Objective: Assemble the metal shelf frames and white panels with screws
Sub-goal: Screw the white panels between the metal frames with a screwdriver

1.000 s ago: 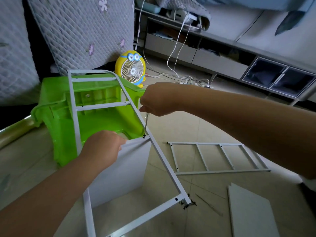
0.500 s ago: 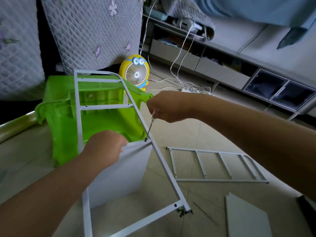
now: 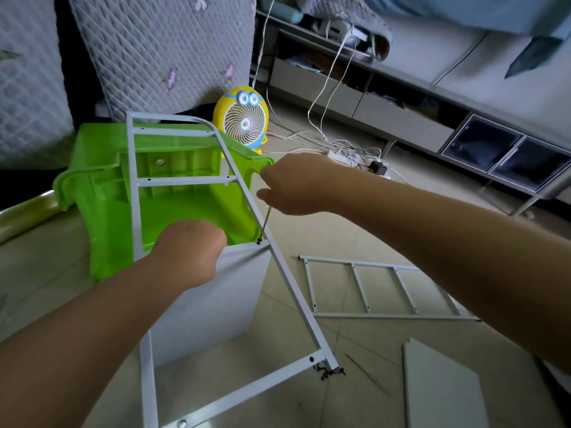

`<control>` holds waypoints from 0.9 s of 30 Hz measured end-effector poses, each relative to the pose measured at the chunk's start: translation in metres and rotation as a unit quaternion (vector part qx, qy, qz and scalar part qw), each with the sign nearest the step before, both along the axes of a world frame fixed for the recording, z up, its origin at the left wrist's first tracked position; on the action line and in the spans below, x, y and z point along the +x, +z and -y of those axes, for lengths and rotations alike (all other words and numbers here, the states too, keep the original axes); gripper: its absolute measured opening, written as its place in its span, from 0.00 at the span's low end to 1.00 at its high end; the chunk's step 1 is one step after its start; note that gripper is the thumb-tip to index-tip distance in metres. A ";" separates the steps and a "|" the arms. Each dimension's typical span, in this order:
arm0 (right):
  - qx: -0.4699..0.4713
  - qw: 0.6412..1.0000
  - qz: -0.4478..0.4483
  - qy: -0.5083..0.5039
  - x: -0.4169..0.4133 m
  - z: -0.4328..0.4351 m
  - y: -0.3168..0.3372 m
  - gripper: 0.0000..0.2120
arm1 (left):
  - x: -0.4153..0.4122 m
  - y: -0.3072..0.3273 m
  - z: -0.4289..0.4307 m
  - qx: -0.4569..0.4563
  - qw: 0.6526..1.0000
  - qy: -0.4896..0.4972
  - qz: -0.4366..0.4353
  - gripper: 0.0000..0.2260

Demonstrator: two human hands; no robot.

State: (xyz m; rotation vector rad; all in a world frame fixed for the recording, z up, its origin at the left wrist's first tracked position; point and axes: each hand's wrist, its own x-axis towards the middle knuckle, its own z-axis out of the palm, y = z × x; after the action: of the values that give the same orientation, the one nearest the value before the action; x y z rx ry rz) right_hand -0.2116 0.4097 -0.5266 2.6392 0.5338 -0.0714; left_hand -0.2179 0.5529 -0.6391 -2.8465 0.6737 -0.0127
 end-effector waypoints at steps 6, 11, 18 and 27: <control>0.036 0.997 -0.063 0.041 -0.002 0.013 0.007 0.10 | -0.005 0.002 0.001 0.008 1.000 -0.004 0.004 0.08; 0.002 0.995 -0.046 0.084 -0.008 0.011 0.013 0.13 | -0.004 0.002 -0.001 -0.009 1.000 -0.013 0.006 0.08; -0.060 0.995 0.019 0.072 -0.008 -0.008 0.009 0.21 | -0.010 -0.002 -0.005 -0.051 0.998 -0.025 0.000 0.06; -0.036 0.997 -0.064 0.020 -0.010 0.003 0.012 0.12 | -0.010 -0.006 -0.004 -0.058 0.998 -0.019 -0.004 0.08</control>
State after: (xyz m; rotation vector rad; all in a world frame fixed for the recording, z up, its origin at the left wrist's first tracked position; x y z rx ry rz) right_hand -0.2220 0.4072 -0.5142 2.5653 0.6139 -0.2453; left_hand -0.2283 0.5572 -0.6455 -2.9450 0.7536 -0.0470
